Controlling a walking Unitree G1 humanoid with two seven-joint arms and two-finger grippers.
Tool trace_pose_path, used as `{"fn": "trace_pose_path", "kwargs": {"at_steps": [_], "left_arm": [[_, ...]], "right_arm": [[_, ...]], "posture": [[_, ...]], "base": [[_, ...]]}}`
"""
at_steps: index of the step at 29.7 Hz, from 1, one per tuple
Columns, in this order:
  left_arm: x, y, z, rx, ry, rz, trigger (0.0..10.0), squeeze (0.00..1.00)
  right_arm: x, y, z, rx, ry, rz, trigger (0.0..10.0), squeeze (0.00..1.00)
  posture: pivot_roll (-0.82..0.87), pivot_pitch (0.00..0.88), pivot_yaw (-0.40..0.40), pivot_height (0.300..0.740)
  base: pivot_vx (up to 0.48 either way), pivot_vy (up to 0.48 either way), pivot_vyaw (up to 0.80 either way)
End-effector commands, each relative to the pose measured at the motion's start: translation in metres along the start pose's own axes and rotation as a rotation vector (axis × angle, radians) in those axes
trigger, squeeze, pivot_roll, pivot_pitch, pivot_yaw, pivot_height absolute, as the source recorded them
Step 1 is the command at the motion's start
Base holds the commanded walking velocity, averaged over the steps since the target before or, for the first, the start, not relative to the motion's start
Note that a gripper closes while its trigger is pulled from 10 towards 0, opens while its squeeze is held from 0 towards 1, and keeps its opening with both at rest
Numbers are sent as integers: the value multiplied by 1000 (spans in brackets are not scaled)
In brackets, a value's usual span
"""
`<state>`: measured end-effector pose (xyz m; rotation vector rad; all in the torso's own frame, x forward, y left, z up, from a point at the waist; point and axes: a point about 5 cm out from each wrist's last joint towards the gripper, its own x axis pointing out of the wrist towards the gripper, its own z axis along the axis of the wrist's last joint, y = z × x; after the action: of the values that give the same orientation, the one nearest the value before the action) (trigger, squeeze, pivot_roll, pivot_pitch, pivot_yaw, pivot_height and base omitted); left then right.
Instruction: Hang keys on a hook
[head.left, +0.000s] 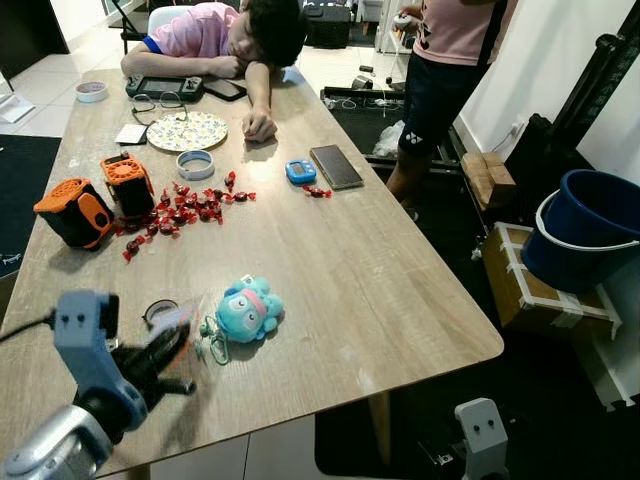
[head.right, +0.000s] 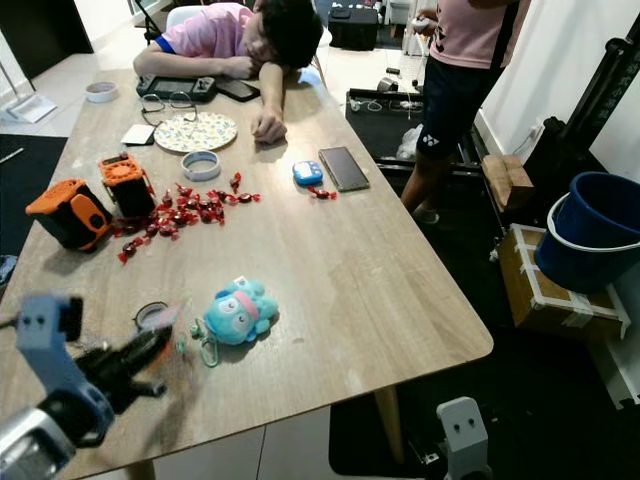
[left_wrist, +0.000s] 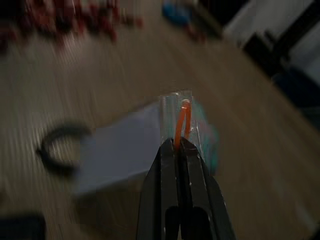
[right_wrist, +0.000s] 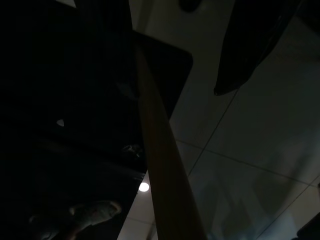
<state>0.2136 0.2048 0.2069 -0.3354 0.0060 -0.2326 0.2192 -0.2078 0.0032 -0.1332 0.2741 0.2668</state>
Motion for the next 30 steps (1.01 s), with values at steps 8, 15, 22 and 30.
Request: {"fn": "trace_pose_path", "kwargs": {"at_steps": [8, 15, 22, 30], "left_arm": [[19, -5, 15, 458, -143, 184, 10000, 0], [23, -26, 12, 563, -192, 157, 10000, 0], [21, -23, -4, 552, -163, 173, 10000, 0], [21, -19, -12, 563, -152, 213, 10000, 0]], "right_arm": [[6, 13, -1, 31, 2, 23, 10000, 0], [9, 14, 2, 33, -11, 25, 10000, 0], [12, 14, 7, 32, -27, 29, 10000, 0], [15, 14, 9, 36, -37, 33, 10000, 0]], "posture": [[217, 167, -39, 740], [215, 164, -47, 740], [217, 163, -53, 740], [220, 160, -56, 740]], "base": [[0, 0, 0], [0, 0, 0], [0, 0, 0], [0, 0, 0]]}}
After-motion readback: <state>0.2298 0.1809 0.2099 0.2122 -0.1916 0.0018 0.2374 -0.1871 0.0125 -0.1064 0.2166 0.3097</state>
